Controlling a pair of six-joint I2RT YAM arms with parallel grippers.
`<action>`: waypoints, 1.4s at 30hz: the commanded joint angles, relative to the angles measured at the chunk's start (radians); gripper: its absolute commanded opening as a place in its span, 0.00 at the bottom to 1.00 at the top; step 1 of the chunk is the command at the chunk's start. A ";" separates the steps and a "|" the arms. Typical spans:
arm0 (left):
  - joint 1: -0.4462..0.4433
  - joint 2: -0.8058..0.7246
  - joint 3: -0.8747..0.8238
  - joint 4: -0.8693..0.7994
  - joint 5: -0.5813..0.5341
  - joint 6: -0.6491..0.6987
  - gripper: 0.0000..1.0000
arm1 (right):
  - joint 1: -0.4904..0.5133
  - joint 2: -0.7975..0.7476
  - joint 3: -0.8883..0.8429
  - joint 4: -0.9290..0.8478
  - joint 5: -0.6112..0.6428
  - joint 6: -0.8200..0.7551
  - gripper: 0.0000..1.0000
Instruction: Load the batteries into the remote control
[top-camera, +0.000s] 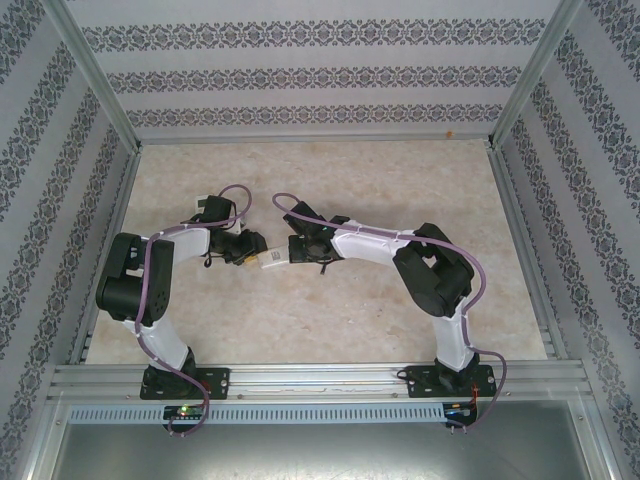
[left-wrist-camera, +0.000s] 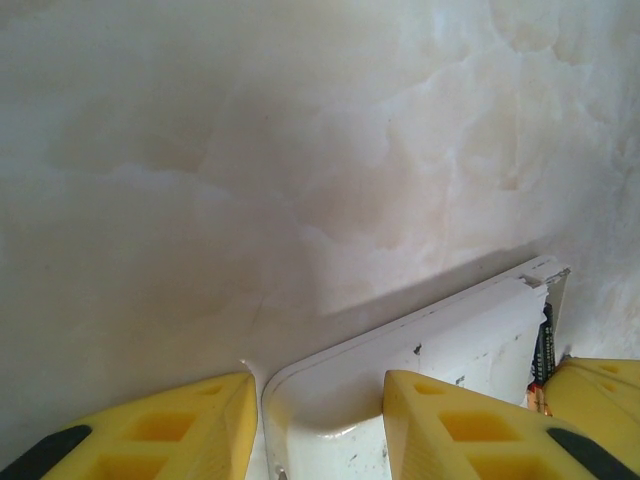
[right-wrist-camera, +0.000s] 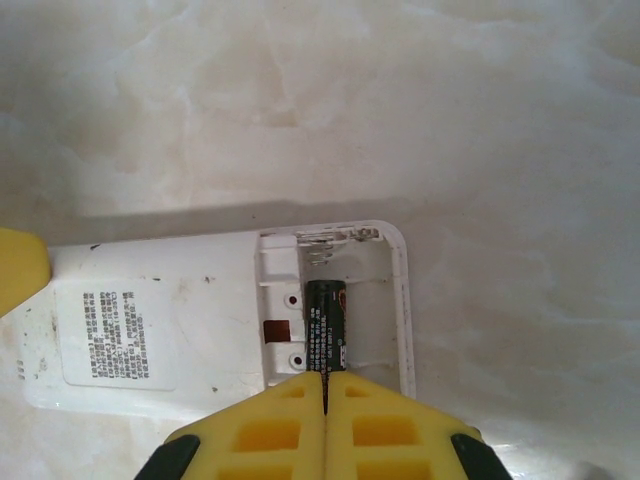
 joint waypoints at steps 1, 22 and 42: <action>-0.038 0.078 -0.002 0.049 -0.016 0.024 0.40 | 0.019 -0.043 -0.014 0.075 -0.010 -0.019 0.07; -0.039 0.041 0.000 0.038 -0.011 0.030 0.49 | 0.009 -0.091 -0.015 0.035 -0.003 -0.084 0.17; -0.076 -0.038 0.003 -0.069 -0.071 0.018 0.69 | -0.100 0.020 0.060 -0.152 -0.246 -0.492 0.35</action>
